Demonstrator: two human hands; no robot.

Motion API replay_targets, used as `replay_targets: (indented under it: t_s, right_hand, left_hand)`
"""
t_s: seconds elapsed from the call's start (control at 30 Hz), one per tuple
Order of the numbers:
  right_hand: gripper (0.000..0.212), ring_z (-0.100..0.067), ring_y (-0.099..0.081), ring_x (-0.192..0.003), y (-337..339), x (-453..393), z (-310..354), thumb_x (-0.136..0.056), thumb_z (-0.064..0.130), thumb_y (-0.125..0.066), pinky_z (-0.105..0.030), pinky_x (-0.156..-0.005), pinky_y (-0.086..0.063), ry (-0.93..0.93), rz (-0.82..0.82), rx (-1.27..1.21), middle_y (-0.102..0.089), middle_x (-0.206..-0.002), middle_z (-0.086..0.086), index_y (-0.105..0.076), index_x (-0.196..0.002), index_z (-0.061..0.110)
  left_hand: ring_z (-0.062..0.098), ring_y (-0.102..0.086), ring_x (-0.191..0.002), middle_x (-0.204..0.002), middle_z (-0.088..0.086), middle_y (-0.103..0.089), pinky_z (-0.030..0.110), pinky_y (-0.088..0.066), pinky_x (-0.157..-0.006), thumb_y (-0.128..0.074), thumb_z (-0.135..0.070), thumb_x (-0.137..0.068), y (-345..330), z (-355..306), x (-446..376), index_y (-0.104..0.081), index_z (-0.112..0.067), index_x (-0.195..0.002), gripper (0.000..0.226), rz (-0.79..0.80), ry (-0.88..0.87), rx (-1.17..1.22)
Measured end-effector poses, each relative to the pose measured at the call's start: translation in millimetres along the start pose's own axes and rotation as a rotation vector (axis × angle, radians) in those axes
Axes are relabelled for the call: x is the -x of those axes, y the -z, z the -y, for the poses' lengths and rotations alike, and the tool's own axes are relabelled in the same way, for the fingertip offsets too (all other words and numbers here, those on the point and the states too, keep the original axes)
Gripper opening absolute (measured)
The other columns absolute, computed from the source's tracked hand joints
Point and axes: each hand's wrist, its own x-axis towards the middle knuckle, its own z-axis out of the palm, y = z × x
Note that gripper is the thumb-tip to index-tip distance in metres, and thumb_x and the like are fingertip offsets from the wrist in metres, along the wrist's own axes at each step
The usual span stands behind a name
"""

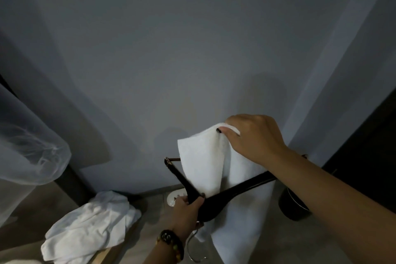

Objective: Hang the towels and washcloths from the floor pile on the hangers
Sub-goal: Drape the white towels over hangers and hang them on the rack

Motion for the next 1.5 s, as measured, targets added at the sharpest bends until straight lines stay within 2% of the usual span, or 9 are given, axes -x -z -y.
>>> replay_targets:
  t_s: [0.1,0.2,0.37,0.63,0.8,0.93,1.2,1.33,1.5]
  right_hand:
    - [0.034,-0.022,-0.049,-0.04,-1.3,0.4,3.5,-0.086,0.035,-0.056,-0.029,-0.04,-0.043,-0.047,0.034,0.008,-0.053,-0.049,0.001,-0.059,-0.061,0.012]
    - [0.032,-0.021,-0.051,-0.043,-3.4,-2.4,9.5,-0.088,0.033,-0.061,-0.027,-0.044,-0.041,-0.085,0.083,0.008,-0.056,-0.051,0.0,-0.061,-0.065,0.011]
    - [0.032,-0.025,-0.052,-0.051,1.0,-13.4,9.7,-0.09,0.035,-0.062,-0.027,-0.051,-0.037,-0.187,0.097,0.006,-0.058,-0.057,-0.003,-0.062,-0.07,0.009]
    - [0.038,-0.028,-0.052,-0.052,24.2,-15.1,-16.5,-0.088,0.04,-0.064,-0.03,-0.05,-0.042,-0.369,-0.004,0.009,-0.056,-0.054,-0.006,-0.06,-0.068,0.008]
    - [0.034,-0.024,-0.048,-0.047,42.1,1.6,-44.6,-0.086,0.036,-0.068,-0.025,-0.049,-0.033,-0.39,-0.103,0.016,-0.052,-0.051,-0.003,-0.06,-0.066,0.009]
    - [0.04,-0.029,-0.051,-0.049,42.9,44.7,-78.5,-0.087,0.04,-0.064,-0.033,-0.048,-0.044,-0.529,-0.069,0.063,-0.049,-0.05,-0.003,-0.049,-0.06,0.015]
    - [0.043,-0.027,-0.062,-0.064,23.1,171.5,-133.3,-0.09,0.051,-0.05,-0.036,-0.065,-0.052,-0.954,0.016,0.015,-0.062,-0.066,-0.003,-0.061,-0.072,0.015]
    - [0.051,-0.032,-0.062,-0.071,8.5,227.5,-146.6,-0.093,0.051,-0.043,-0.037,-0.07,-0.049,-1.128,0.158,0.048,-0.065,-0.072,-0.013,-0.066,-0.079,0.008]
    - [0.03,-0.024,-0.063,-0.083,-10.2,247.2,-147.8,-0.092,0.038,-0.054,-0.03,-0.07,-0.044,-1.183,0.758,-0.049,-0.066,-0.084,-0.005,-0.067,-0.088,0.011]
  left_hand:
    - [0.026,-0.07,-0.063,-0.101,0.019,-0.069,0.024,-0.048,-0.045,-0.064,-0.025,-0.091,0.2,-1.0,3.5,-0.05,-0.004,-0.116,0.035,0.016,-0.046,0.009]
    - [0.024,-0.068,-0.059,-0.094,0.014,-0.067,0.023,-0.045,-0.04,-0.064,-0.026,-0.089,-2.6,-0.9,5.9,-0.043,-0.009,-0.113,0.036,-0.031,-0.146,-0.221]
    - [0.016,-0.062,-0.08,-0.082,-0.011,-0.052,0.035,-0.058,-0.074,-0.063,-0.024,-0.089,-3.7,3.7,0.8,-0.035,-0.02,-0.106,0.034,-0.118,-0.328,-0.547]
    - [0.033,-0.063,-0.093,-0.09,0.006,-0.053,0.04,-0.054,-0.077,-0.063,-0.024,-0.087,1.5,0.1,-26.5,-0.035,-0.012,-0.101,0.033,-0.16,-0.224,-0.703]
    - [0.024,-0.064,-0.073,-0.088,0.007,-0.061,0.036,-0.058,-0.065,-0.067,-0.034,-0.081,8.5,-5.7,-46.9,-0.046,-0.008,-0.098,0.038,-0.149,-0.145,-0.792]
    - [0.008,-0.051,-0.055,-0.086,0.004,-0.057,0.014,-0.038,-0.039,-0.066,-0.035,-0.086,10.1,-39.3,-56.0,-0.048,-0.008,-0.096,0.033,-0.154,-0.213,-0.933]
    - [0.02,-0.057,-0.08,-0.094,0.001,-0.057,0.03,-0.051,-0.067,-0.064,-0.046,-0.072,-15.4,-130.3,-45.8,-0.054,-0.019,-0.102,0.041,-0.16,-0.402,-1.462]
    - [0.022,-0.058,-0.076,-0.086,0.0,-0.054,0.029,-0.046,-0.061,-0.062,-0.044,-0.075,-45.2,-176.0,-20.8,-0.054,-0.018,-0.101,0.038,-0.161,-0.542,-1.696]
    - [0.017,-0.057,-0.062,-0.072,-0.002,-0.053,0.025,-0.044,-0.052,-0.059,-0.041,-0.077,-76.2,-211.8,21.7,-0.058,-0.016,-0.087,0.027,-0.166,-0.757,-1.97]
